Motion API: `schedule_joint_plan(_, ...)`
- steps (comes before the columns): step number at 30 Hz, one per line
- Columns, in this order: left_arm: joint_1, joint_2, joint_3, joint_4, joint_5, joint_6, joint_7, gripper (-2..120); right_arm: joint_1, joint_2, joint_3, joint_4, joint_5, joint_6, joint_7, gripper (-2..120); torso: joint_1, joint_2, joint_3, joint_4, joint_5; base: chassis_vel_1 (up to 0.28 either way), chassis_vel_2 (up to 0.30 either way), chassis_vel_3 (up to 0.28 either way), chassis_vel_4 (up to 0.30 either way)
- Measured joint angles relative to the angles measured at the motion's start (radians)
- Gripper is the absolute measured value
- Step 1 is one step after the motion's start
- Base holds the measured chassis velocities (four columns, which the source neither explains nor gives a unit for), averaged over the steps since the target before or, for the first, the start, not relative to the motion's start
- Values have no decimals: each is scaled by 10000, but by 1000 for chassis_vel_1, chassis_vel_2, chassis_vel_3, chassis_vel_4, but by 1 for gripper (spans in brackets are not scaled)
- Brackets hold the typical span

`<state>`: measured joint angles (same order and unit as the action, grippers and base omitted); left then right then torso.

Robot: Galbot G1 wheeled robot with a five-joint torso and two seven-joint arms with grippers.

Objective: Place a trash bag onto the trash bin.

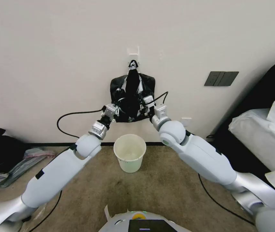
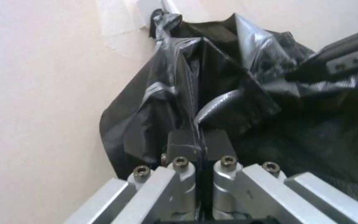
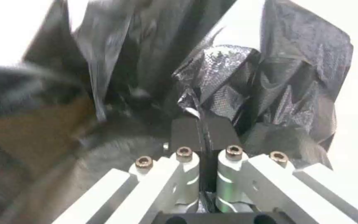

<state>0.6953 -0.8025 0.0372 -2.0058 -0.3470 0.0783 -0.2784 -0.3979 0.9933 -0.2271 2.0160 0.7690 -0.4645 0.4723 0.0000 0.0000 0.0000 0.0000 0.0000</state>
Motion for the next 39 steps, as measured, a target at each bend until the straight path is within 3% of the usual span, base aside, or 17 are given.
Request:
schedule_joint_plan(7, 1395, 229, -990, -1109, -462, -62, -109, 0, -2405, -6, 2015, 1494, 1383, 1672, -73, 0, -1, 1, -1, -2, 2, 0, 0, 0, 0)
schedule_joint_plan(11, 2326, 239, -1538, -1667, -455, -220, -117, 0, -3675, -56, 2568, 2218, 1510, 2013, -337, 0, -1, 1, -2, -3, 2, 0, 0, 0, 0)
schedule_joint_plan(21, 4299, -125, -2418, -2496, -97, -431, -151, 0, -4944, 442, 2812, 2873, 1371, 2300, -466, 0, -1, 1, -2, 2, -1, 0, 0, 0, 0)
schedule_joint_plan(29, 4251, -260, -2667, -2178, 84, -680, -137, 0, -4757, 910, 2632, 2400, 1320, 2620, -560, 0, -2, 1, -1, 0, -2, 0, 0, 0, 0)
schedule_joint_plan(39, 2803, -734, -2188, -755, 202, -952, -140, 0, -4175, 2352, 1976, 1028, 805, 3157, -890, 0, 0, 1, 0, -1, -2, 0, 0, 0, 0)
